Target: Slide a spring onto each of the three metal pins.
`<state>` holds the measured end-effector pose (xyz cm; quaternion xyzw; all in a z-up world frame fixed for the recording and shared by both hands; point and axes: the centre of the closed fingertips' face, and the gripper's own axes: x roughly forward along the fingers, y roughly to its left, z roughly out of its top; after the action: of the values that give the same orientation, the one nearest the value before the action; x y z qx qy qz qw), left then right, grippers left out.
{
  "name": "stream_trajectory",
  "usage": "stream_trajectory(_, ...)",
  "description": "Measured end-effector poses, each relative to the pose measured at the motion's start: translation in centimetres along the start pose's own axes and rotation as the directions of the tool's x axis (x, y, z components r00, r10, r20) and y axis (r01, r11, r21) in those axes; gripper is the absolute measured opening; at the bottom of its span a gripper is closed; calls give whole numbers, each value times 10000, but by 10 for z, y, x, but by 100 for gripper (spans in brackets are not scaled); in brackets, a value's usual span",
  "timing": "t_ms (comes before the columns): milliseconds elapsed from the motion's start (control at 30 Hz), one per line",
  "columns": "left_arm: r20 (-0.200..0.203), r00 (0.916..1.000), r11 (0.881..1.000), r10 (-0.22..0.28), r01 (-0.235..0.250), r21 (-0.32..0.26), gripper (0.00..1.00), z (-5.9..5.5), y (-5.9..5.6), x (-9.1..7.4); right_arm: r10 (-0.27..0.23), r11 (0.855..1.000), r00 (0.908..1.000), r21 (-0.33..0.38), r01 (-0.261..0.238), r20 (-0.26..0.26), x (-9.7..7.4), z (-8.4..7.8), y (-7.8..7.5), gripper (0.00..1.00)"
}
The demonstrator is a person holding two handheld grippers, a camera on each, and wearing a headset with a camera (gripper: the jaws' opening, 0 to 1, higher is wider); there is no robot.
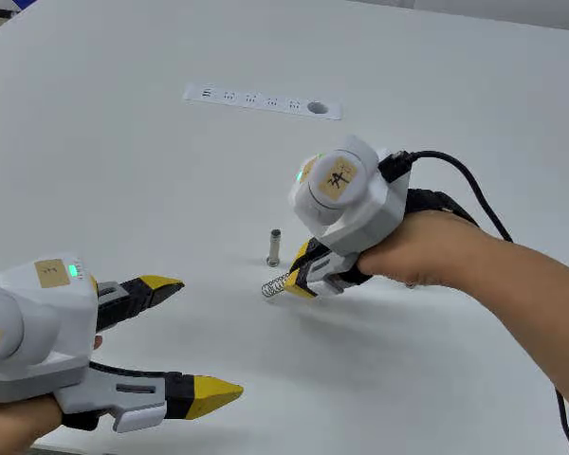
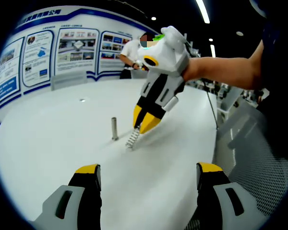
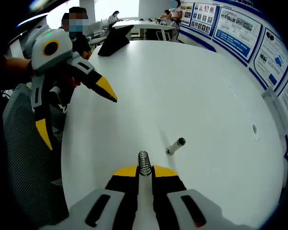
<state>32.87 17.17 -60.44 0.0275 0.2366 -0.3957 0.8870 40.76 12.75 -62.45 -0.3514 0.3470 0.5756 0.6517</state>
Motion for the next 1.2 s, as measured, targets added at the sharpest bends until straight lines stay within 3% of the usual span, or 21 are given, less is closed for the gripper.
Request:
stream_trajectory(533, 96, 10000, 10000, -15, 15, -46, 83, 0, 1, 2, 21, 9999, 9998, -170, -24, -174, -23, 7, -6, 11)
stream_trajectory(933, 179, 9998, 10000, 44, -43, -81, 83, 0, 2, 0, -296, 9983, 9989, -513, 278, -356, -44, 20, -23, 11)
stream_trajectory(1200, 222, 9997, 9999, 68, -66, -100, 83, 0, 2, -1, -454, 9941, 9960, -1019, 375, -765, -52, 28, -37, 11)
